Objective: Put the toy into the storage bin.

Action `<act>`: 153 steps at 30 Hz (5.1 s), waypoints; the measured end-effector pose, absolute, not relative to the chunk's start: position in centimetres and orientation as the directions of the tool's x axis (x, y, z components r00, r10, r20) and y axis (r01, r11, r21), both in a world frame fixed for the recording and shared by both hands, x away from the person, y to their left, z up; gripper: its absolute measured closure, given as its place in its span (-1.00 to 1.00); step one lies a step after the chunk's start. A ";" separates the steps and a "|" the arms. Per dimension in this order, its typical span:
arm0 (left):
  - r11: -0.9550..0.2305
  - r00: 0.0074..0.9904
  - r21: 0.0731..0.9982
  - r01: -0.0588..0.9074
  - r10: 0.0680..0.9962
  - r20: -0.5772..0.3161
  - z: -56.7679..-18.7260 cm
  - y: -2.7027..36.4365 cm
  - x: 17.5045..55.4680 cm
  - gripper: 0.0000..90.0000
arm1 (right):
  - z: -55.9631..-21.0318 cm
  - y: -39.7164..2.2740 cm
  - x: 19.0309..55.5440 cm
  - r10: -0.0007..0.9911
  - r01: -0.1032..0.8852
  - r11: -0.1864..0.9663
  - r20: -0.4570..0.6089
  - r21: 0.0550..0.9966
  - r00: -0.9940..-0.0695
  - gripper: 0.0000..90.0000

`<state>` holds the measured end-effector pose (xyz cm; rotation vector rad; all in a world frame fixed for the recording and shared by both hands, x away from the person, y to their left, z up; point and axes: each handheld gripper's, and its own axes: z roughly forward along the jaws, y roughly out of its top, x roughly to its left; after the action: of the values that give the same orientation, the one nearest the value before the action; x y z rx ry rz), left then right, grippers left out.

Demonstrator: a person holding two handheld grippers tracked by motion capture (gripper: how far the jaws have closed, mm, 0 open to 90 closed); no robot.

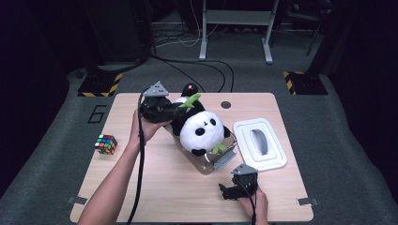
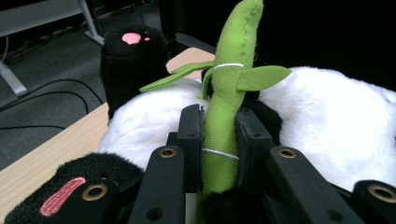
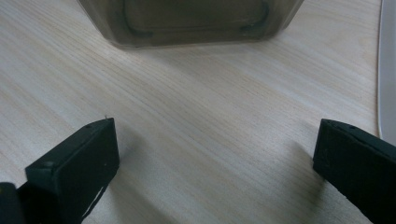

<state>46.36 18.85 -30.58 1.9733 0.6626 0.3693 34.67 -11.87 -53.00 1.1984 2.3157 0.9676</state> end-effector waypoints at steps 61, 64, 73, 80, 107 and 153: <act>-0.462 0.785 0.812 0.357 0.619 0.007 -35.1 15.2 48.5 0.66 | -53.0 -11.8 34.6 0.820 0.574 0.404 -0.003 0.713 -0.573 -1.00; -0.465 0.778 0.800 0.379 0.628 -0.004 -36.0 15.1 48.8 0.65 | -53.0 -11.8 34.6 0.820 0.575 0.403 -0.002 0.713 -0.572 -1.00; -0.441 0.781 0.793 0.420 0.621 -0.069 -36.2 15.4 49.2 0.33 | -53.0 -11.9 34.6 0.820 0.573 0.405 -0.005 0.712 -0.573 -1.00; -0.444 0.792 0.798 0.408 0.607 -0.068 -34.4 13.7 48.6 -0.59 | -53.0 -11.9 34.6 0.820 0.573 0.405 -0.006 0.713 -0.572 -1.00; -0.476 0.794 0.788 0.390 0.607 -0.027 -34.6 12.7 47.6 -0.64 | -53.0 -11.9 34.6 0.819 0.574 0.405 -0.004 0.711 -0.574 -1.00; -0.447 0.639 0.664 0.599 0.767 -0.059 -38.9 14.2 51.8 0.17 | -53.0 -11.8 34.6 0.819 0.576 0.403 0.001 0.711 -0.574 -1.00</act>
<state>51.77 14.17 -38.86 2.1962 1.0598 0.3287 34.61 -11.84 -52.98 1.2054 2.3164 0.9684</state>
